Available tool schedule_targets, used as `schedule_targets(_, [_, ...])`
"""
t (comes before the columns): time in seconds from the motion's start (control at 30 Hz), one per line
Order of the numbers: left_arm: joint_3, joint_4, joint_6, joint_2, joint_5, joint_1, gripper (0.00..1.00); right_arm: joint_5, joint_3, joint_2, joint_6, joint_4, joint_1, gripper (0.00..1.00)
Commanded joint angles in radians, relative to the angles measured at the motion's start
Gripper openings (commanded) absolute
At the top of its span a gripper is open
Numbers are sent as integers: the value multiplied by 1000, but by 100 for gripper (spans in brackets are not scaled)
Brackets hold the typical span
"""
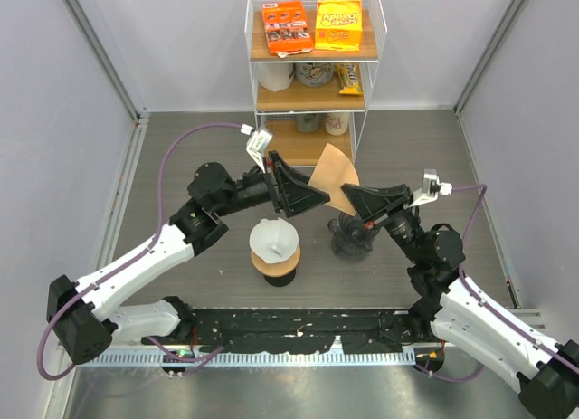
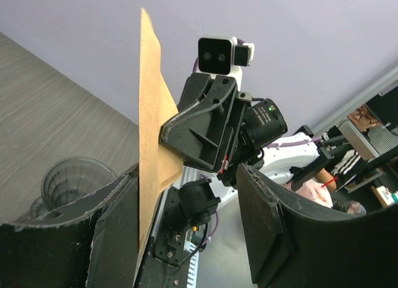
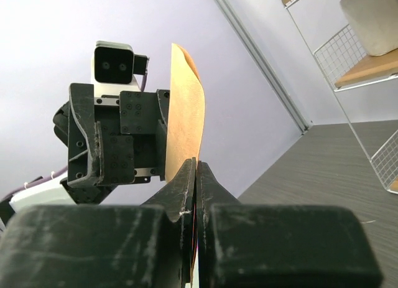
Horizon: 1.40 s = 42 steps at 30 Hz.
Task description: Place the coffee filter in the dripper
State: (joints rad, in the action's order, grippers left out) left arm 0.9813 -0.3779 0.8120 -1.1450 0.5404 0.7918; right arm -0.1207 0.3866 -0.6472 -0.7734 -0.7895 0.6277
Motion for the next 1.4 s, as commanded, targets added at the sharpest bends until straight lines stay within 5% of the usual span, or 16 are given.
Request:
schedule_targets(0.0, [5,-30,-7,4,-63,3,63,36,-14,-14,-78,-158,6,5])
schedule_targets(0.57, [22,-75,24,-56,-79,3,42,35,1,-52,-109,-146,7,5])
schedule_targets(0.67, [25,-72,27,-61,-76,3,34,35,5,-48,-106,-128,7,5])
schedule_targets(0.87, [37,-64,27,-67,-59,3,0,0,18,-61,-107,-126,7,5])
schedule_targets(1.0, [31,-59,12,-61,-45,-2,0,-23,23,-62,-104,-108,7,6])
schedule_targets(1.07, [25,-58,-8,-50,-5,-19,0,-49,28,-43,-75,-58,7,21])
schedule_targets(1.17, [-3,-38,-43,-19,99,-68,0,-60,57,23,9,102,6,68])
schedule_targets(1.23, [-12,-20,-77,-10,188,-107,0,-57,90,108,124,290,7,91])
schedule_targets(1.37, [-4,-3,-146,-18,376,-154,0,108,132,223,249,610,7,98])
